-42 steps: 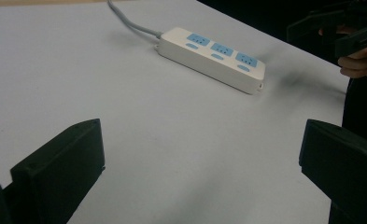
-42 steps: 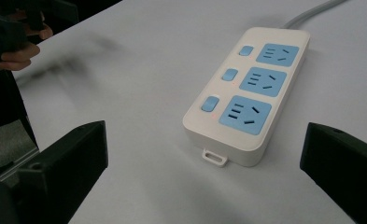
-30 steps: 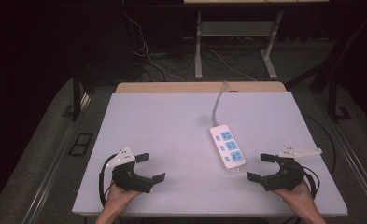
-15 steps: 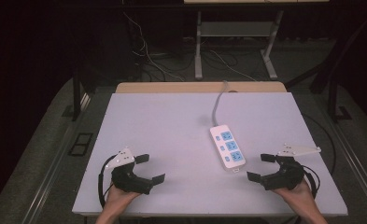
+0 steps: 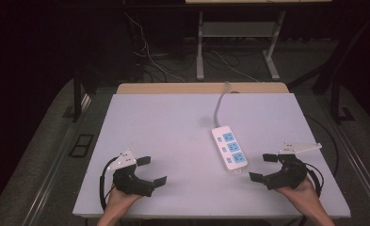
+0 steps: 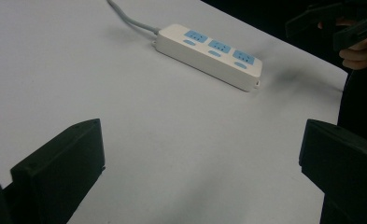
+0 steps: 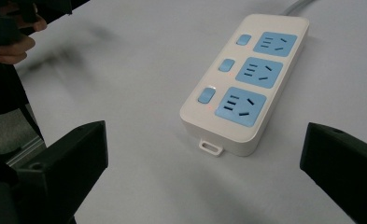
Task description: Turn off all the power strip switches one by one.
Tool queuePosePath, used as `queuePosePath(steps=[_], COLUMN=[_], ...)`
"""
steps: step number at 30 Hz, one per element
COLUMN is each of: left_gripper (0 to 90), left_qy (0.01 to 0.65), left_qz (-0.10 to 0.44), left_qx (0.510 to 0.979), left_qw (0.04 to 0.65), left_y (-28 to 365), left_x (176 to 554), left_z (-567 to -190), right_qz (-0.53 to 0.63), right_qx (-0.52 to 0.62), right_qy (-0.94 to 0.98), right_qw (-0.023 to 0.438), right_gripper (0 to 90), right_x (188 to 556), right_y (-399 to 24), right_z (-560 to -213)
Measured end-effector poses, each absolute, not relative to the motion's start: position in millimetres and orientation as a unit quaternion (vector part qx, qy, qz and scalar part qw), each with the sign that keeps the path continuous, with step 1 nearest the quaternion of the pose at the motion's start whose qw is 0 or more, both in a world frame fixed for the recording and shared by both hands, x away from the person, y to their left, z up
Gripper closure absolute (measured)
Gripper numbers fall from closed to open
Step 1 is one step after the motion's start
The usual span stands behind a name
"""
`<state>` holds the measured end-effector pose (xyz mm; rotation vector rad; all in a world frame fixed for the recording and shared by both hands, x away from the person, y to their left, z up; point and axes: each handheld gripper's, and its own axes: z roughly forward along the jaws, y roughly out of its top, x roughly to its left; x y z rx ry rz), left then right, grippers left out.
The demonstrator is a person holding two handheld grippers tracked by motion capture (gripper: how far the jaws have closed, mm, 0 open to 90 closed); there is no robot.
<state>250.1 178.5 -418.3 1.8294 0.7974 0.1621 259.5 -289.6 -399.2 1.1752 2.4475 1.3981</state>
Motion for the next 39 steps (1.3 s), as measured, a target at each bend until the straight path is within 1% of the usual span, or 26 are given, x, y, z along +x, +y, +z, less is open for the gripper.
queuePosePath(steps=[21, 39], left_gripper=[0.0, 0.0], left_qy=[0.335, 0.336], left_qz=[0.067, 0.066], left_qx=[0.772, 0.772], left_qw=[0.536, 0.536], left_y=[178.5, 178.5], left_x=[250.8, 251.2], left_z=[-418.9, -419.3], right_qz=[0.439, 0.416], right_qx=[0.372, 0.351], right_qy=[0.817, 0.838], right_qw=[0.03, 0.026], right_gripper=[0.7, 0.7], right_x=[279.6, 298.9], right_y=[-280.8, -261.7], right_z=[-385.7, -374.5])
